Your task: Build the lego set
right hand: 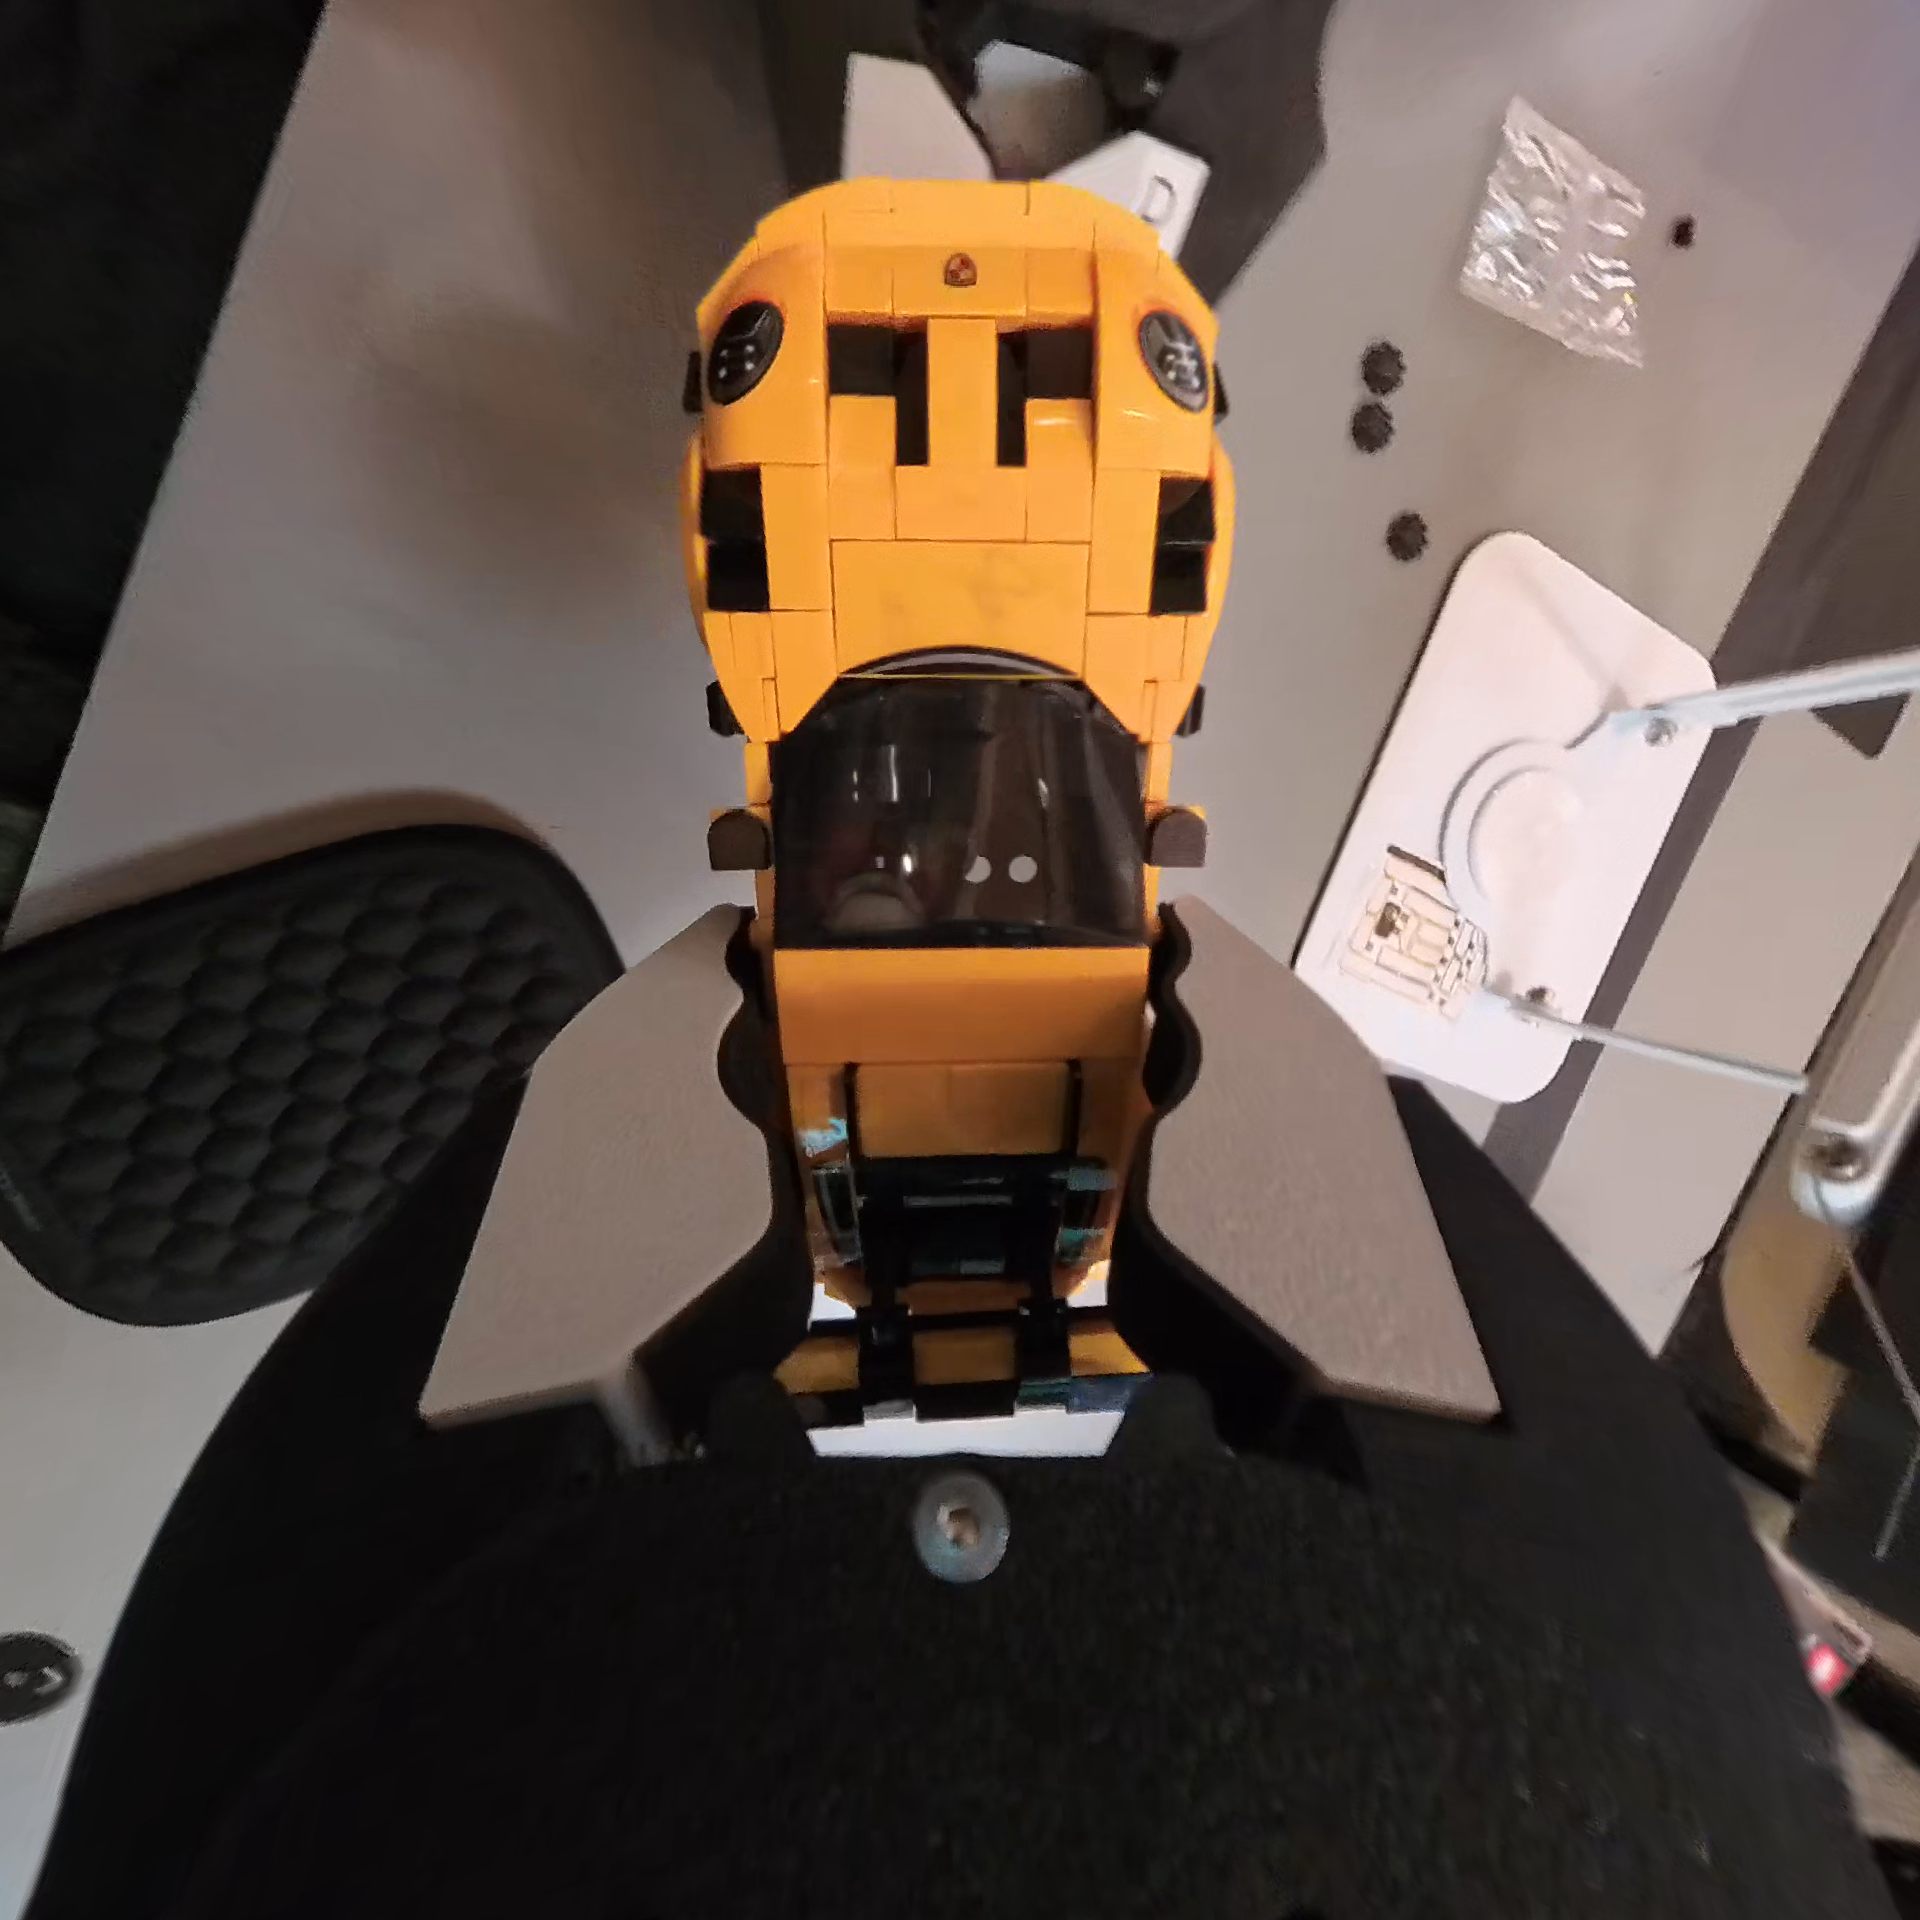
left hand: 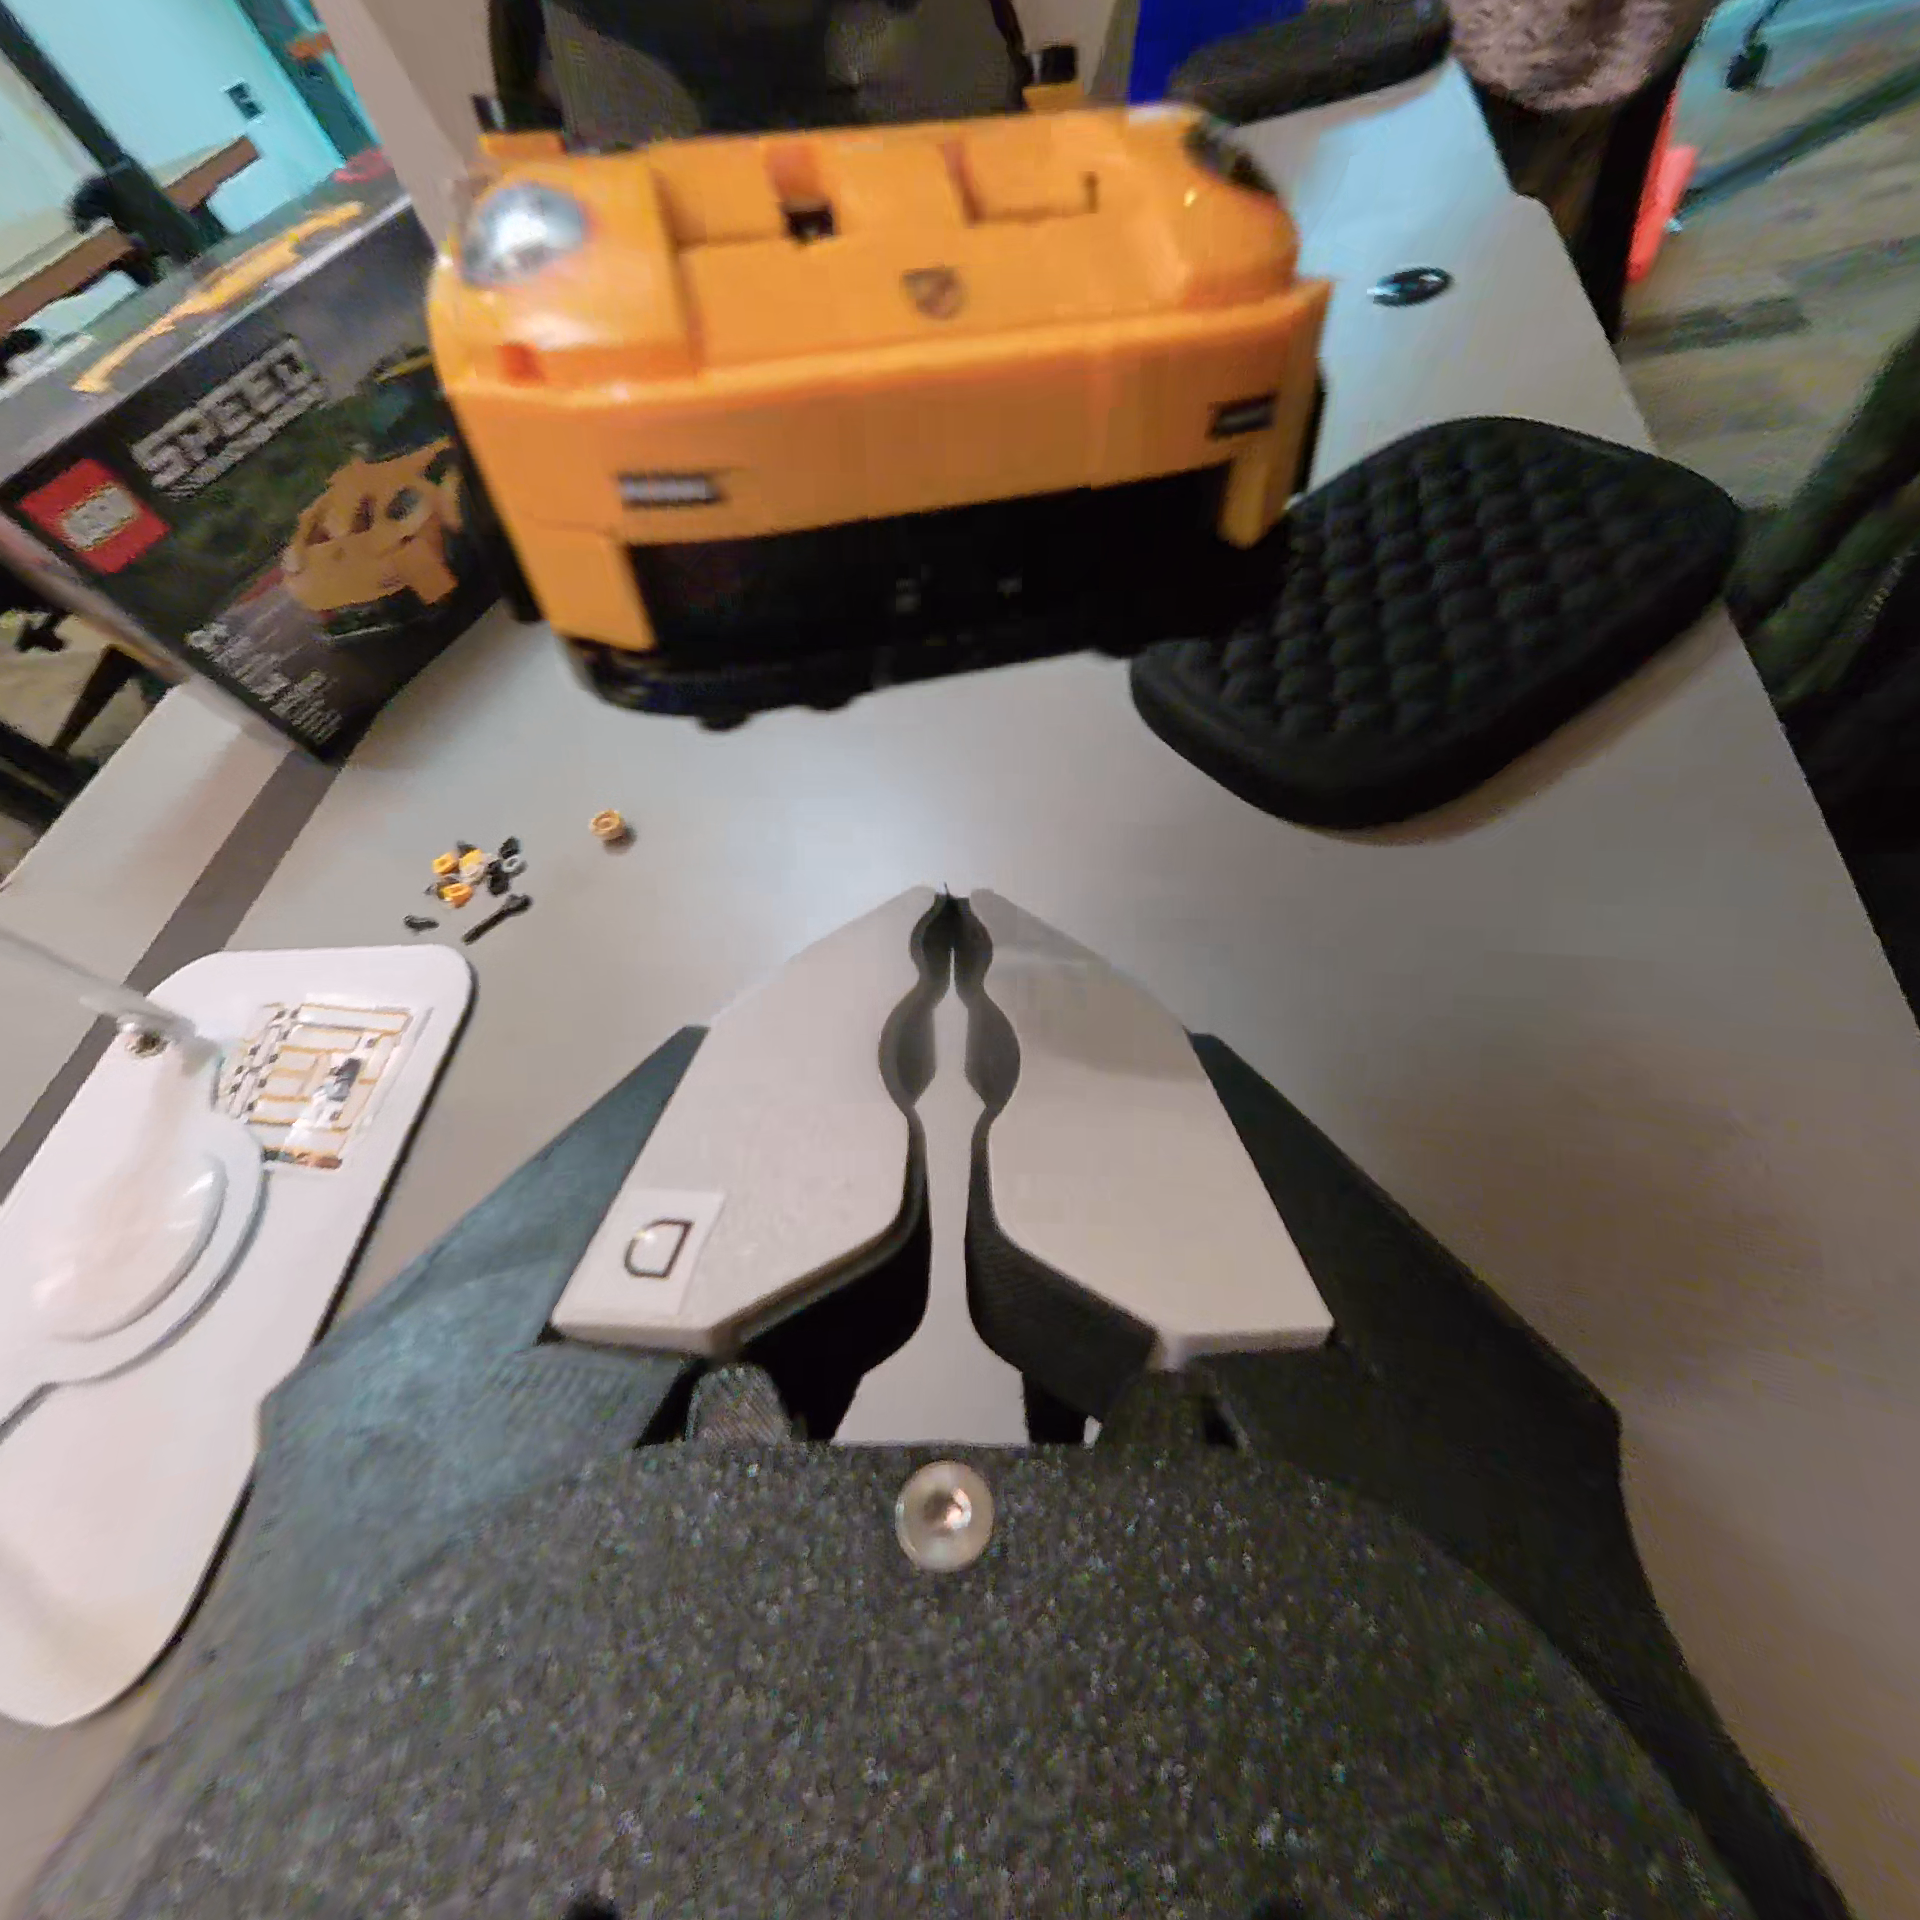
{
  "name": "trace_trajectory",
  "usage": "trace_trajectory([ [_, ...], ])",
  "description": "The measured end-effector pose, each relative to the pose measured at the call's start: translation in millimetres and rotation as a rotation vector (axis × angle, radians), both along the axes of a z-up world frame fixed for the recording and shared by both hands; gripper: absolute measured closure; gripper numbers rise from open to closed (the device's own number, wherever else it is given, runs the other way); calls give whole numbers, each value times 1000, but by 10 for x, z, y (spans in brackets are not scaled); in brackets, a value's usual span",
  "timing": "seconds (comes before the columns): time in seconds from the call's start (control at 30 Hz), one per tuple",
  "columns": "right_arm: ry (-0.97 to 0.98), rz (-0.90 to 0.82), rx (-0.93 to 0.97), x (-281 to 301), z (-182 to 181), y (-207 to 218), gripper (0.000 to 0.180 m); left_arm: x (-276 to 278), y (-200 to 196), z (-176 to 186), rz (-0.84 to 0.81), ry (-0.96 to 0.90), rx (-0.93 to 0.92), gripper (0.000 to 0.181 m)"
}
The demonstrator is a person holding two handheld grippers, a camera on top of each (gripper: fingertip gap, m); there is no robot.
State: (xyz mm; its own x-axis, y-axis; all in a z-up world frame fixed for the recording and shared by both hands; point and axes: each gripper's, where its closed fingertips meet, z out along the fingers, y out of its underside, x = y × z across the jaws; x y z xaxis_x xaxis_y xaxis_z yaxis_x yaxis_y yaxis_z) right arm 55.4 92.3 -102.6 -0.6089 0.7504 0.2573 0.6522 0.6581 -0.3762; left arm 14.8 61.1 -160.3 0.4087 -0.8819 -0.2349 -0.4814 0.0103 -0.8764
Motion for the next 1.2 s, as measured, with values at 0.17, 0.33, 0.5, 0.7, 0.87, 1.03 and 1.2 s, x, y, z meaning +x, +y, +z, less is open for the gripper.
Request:
trace_trajectory([
  [0.17, 25, -132, -70, -96, 41, 157, 109, -21, 112, 71, 114, -22, 20, 181],
  [0.33, 12, -214, -83, -182, 22, 257, 109, -30, 206, 134, 217, -41, 24, 181],
  [0.5, -1, -307, -108, -294, 8, 338, 110, -34, 293, 140, 320, -44, 30, 181],
  [0.7, -24, -434, -148, -421, -35, 461, 109, -47, 356, 135, 443, -82, -9, 181],
  [0.87, -59, -523, -206, -485, -107, 517, 109, -117, 410, 126, 546, -95, -26, 181],
  [1.03, -85, -590, -254, -553, -155, 565, 110, -215, 463, 95, 642, -97, -53, 181],
  [1.2, -111, -648, -300, -620, -215, 612, 110, -333, 507, 140, 729, -88, -31, 181],
])
